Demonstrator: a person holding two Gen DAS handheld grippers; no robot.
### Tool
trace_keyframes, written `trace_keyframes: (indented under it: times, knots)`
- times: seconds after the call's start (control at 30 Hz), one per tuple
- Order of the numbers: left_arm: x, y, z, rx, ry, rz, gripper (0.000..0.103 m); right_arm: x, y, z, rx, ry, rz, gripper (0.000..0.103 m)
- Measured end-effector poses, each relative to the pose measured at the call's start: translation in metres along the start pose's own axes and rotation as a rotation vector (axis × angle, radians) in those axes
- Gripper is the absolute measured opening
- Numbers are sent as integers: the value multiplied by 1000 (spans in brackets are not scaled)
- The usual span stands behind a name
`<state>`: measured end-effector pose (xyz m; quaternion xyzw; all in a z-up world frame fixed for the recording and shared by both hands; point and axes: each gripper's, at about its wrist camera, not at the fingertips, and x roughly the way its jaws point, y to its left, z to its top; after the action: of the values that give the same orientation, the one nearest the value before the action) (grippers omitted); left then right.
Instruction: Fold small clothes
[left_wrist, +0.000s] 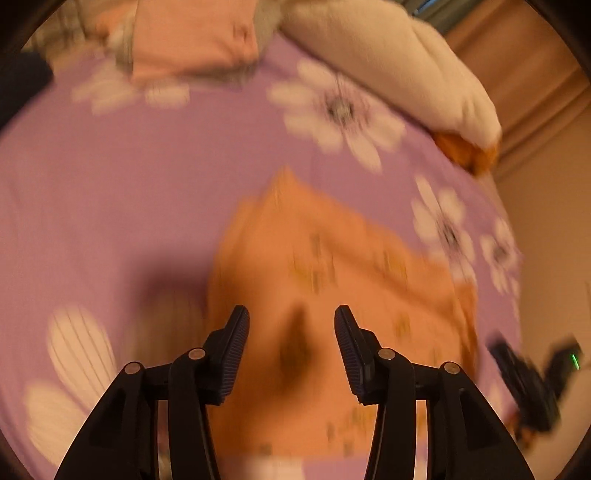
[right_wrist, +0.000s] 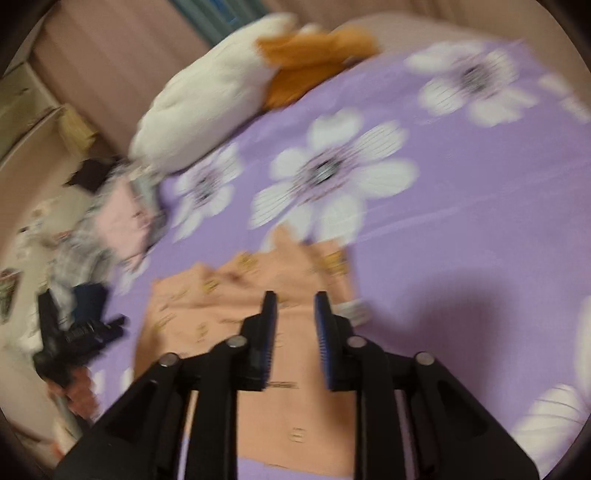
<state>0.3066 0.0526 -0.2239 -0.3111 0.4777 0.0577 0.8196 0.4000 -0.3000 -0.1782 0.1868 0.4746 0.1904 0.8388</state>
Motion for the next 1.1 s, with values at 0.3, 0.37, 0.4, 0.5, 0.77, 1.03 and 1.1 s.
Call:
trace_keyframes:
  times: [0.3, 0.37, 0.4, 0.5, 0.77, 1.03, 1.1]
  knots:
    - [-8, 17, -46, 93, -30, 21, 47, 37, -8, 20, 7, -80, 57, 35]
    - [-17, 19, -46, 102, -76, 29, 47, 51, -4, 27, -31, -41, 2, 37]
    - [-18, 20, -46, 96, -90, 28, 47, 58, -4, 30, -34, -18, -25, 37]
    - [-9, 25, -40, 40, -60, 34, 47, 72, -6, 31, -3, 8, 35, 13]
    - [-5, 30, -45, 63, -67, 58, 47, 43, -47, 30, 198, -129, -62, 4]
    - [-14, 36, -49, 35, -70, 56, 47, 19, -38, 24, 214, -113, -162, 23]
    - [-22, 36, -55, 29, -81, 36, 47, -3, -29, 17, 195, -117, -84, 27]
